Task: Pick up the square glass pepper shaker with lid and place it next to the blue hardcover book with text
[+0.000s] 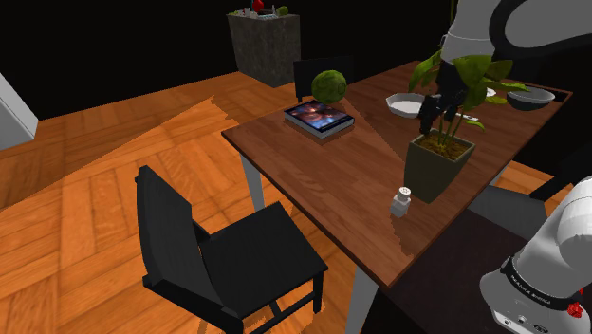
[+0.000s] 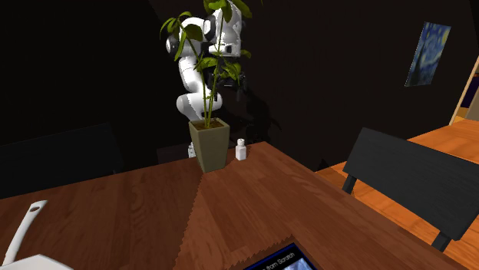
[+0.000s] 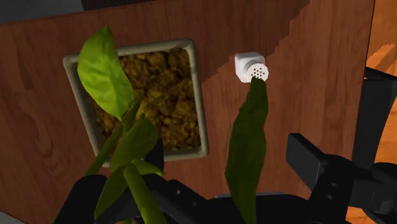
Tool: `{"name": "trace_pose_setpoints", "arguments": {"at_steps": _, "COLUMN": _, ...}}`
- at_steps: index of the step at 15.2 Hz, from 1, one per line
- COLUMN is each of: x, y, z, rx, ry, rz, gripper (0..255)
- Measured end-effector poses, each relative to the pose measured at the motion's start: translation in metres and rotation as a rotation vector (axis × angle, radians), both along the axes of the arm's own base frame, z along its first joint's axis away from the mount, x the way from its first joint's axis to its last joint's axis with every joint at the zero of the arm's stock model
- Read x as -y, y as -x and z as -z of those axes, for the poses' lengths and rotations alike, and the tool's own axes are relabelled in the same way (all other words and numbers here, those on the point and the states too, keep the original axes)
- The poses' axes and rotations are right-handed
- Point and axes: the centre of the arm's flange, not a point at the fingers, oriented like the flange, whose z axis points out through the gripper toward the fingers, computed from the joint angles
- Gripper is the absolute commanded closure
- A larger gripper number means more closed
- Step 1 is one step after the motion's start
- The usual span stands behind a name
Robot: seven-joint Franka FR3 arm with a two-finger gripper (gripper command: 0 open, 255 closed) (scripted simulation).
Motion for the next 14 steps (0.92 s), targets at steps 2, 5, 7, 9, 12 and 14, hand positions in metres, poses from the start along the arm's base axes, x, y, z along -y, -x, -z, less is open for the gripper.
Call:
{"name": "trace_pose_setpoints", "arguments": {"at_steps": 2, "x": -0.011, "y": -0.005, "z": 0.025, "rx": -0.02, "ry": 0.006, "rz": -0.009, "gripper": 0}}
{"name": "trace_pose_setpoints", "arguments": {"at_steps": 5, "x": -0.031, "y": -0.011, "z": 0.058, "rx": -0.049, "ry": 0.015, "rz": -0.023, "gripper": 0}}
{"name": "trace_pose_setpoints", "arguments": {"at_steps": 7, "x": -0.042, "y": -0.014, "z": 0.084, "rx": -0.068, "ry": 0.021, "rz": -0.031, "gripper": 0}}
{"name": "trace_pose_setpoints", "arguments": {"at_steps": 9, "x": -0.053, "y": -0.014, "z": 0.106, "rx": -0.087, "ry": 0.027, "rz": -0.04, "gripper": 0}}
{"name": "trace_pose_setpoints", "arguments": {"at_steps": 12, "x": -0.071, "y": -0.019, "z": 0.142, "rx": -0.115, "ry": 0.036, "rz": -0.052, "gripper": 0}}
{"name": "trace_pose_setpoints", "arguments": {"at_steps": 14, "x": -0.072, "y": -0.02, "z": 0.16, "rx": -0.122, "ry": 0.038, "rz": -0.055, "gripper": 0}}
